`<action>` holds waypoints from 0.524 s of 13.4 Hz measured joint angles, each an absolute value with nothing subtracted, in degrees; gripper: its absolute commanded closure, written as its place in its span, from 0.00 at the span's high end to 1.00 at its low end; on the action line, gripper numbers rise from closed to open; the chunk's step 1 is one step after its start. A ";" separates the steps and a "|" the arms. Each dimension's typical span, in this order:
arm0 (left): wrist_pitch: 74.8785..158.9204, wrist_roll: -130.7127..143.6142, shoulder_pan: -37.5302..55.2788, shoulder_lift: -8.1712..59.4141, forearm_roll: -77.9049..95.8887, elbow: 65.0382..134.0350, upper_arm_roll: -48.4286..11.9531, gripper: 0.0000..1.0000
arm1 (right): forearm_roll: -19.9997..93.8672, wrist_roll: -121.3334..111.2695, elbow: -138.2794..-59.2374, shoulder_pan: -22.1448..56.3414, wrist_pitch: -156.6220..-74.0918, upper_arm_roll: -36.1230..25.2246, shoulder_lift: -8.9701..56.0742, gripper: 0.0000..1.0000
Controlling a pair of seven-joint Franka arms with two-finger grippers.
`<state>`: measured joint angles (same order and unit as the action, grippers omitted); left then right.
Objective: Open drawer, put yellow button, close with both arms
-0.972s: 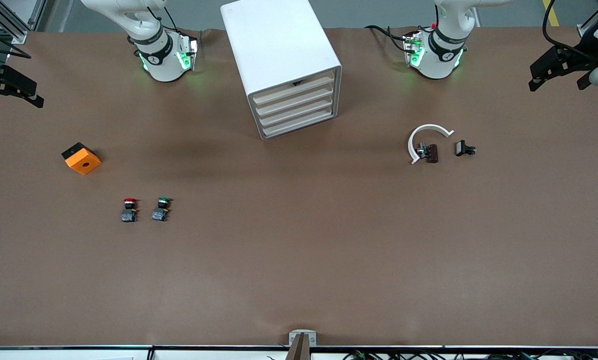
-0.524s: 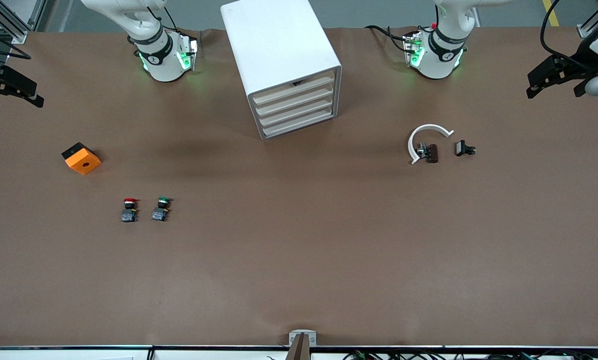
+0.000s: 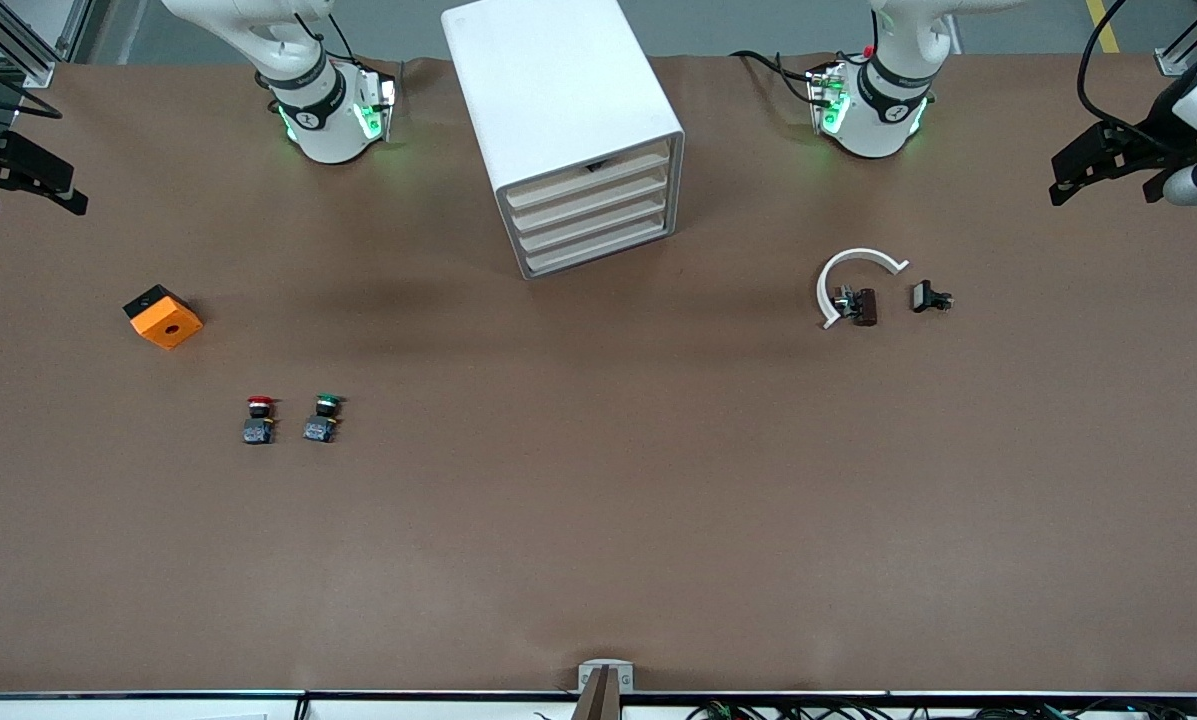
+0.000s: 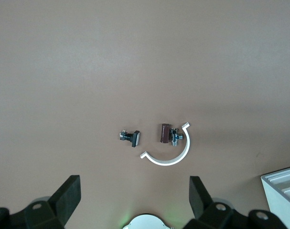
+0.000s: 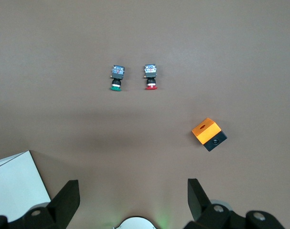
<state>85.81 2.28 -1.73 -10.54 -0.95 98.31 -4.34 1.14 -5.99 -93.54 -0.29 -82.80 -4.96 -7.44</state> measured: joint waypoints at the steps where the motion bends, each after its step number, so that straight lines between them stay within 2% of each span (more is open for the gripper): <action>1: 85.81 2.29 -1.73 -10.54 -0.95 98.29 -4.34 1.00 | 1.14 -5.99 -93.54 -0.29 -82.80 -4.96 -7.44 1.00; 7: 85.81 2.29 -1.72 -10.56 -0.95 97.46 -4.34 1.00 | 1.14 -5.99 -93.54 -0.29 -82.80 -4.96 -7.44 1.00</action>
